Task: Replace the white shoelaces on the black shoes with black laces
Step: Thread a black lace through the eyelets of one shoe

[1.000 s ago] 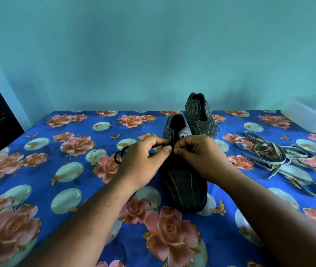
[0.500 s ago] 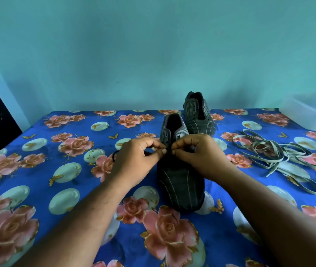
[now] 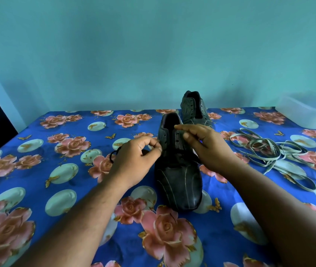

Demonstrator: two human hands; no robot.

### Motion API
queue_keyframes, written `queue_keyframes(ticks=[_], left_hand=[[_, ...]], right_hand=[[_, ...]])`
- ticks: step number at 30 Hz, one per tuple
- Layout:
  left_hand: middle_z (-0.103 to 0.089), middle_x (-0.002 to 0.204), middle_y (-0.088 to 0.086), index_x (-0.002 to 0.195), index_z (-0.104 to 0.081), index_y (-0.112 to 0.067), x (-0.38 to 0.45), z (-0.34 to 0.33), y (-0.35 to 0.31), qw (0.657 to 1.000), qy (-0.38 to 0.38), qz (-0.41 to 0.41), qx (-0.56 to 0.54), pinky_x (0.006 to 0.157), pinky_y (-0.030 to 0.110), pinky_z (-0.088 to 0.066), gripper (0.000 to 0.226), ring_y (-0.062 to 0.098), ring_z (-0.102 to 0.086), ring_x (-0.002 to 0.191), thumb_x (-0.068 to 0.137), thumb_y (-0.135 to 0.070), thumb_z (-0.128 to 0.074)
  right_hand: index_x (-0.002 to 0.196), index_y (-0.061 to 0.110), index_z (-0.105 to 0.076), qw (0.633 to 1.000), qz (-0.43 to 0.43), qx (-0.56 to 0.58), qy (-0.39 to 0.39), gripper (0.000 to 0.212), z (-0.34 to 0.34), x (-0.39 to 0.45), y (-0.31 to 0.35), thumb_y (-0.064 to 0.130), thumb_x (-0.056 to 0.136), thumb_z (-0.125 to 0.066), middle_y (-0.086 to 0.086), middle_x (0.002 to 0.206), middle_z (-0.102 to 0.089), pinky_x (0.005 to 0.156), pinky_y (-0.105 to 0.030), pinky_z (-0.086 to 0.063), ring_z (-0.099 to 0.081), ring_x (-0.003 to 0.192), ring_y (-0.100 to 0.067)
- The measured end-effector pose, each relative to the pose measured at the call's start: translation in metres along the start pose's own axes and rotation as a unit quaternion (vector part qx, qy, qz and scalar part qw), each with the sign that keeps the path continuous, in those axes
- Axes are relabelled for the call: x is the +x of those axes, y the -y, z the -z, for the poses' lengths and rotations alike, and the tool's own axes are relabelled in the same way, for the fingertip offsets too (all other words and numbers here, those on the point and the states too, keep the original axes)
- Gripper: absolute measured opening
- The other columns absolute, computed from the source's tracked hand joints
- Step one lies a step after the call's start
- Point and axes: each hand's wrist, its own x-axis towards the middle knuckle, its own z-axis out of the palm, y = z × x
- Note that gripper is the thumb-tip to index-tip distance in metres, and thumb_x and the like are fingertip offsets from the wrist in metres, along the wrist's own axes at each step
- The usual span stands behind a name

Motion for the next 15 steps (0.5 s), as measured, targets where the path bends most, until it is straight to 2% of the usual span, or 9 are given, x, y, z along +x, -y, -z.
queue_keyframes(ticks=[2, 4, 8, 11, 15], left_hand=[[-0.073, 0.109, -0.011, 0.082, -0.073, -0.023, 0.001, 0.000, 0.003, 0.999, 0.002, 0.018, -0.028, 0.114, 0.044, -0.042, 0.013, 0.007, -0.057, 0.129, 0.093, -0.015, -0.070], [-0.072, 0.114, -0.006, 0.082, -0.073, -0.025, 0.004, 0.000, 0.006, 0.998, 0.002, 0.042, -0.048, 0.115, 0.044, -0.041, 0.015, 0.014, -0.057, 0.129, 0.093, -0.016, -0.070], [-0.069, 0.100, -0.010, 0.080, -0.073, -0.023, 0.004, 0.004, 0.003, 0.993, -0.001, 0.087, -0.080, 0.094, 0.032, -0.049, 0.017, 0.009, -0.061, 0.103, 0.095, -0.016, -0.067], [-0.072, 0.087, -0.004, 0.076, -0.073, -0.023, 0.004, 0.011, 0.002, 0.991, -0.033, 0.098, -0.088, 0.075, 0.030, -0.053, 0.020, 0.012, -0.065, 0.088, 0.095, -0.020, -0.067], [-0.067, 0.077, 0.002, 0.082, -0.069, -0.014, 0.010, 0.032, 0.008, 0.975, -0.135, 0.161, -0.068, 0.062, 0.039, -0.054, 0.020, 0.023, -0.063, 0.067, 0.091, -0.032, -0.064]], right_hand=[[0.137, 0.049, -0.053, 0.998, 0.008, -0.055, 0.034, 0.038, 0.001, 0.000, -0.008, 0.044, 0.100, -0.043, 0.026, 0.094, -0.054, 0.093, -0.052, -0.047, -0.055, 0.105, -0.011], [0.138, 0.052, -0.049, 0.998, 0.006, -0.053, 0.045, 0.041, 0.002, 0.000, -0.015, 0.048, 0.098, -0.042, 0.023, 0.088, -0.049, 0.092, -0.055, -0.047, -0.053, 0.101, -0.011], [0.142, 0.056, -0.040, 0.996, 0.019, -0.057, 0.062, 0.047, 0.002, 0.000, -0.021, 0.051, 0.096, -0.049, 0.019, 0.092, -0.045, 0.094, -0.053, -0.047, -0.051, 0.096, -0.010], [0.149, 0.050, -0.038, 0.997, 0.017, -0.040, 0.068, 0.055, 0.002, 0.001, -0.025, 0.036, 0.100, -0.059, 0.014, 0.093, -0.045, 0.091, -0.041, -0.048, -0.050, 0.091, -0.008], [0.149, 0.043, -0.044, 0.997, 0.009, 0.010, 0.075, 0.055, 0.004, 0.002, -0.025, 0.025, 0.100, -0.063, 0.005, 0.084, -0.046, 0.079, -0.022, -0.042, -0.051, 0.084, -0.013]])
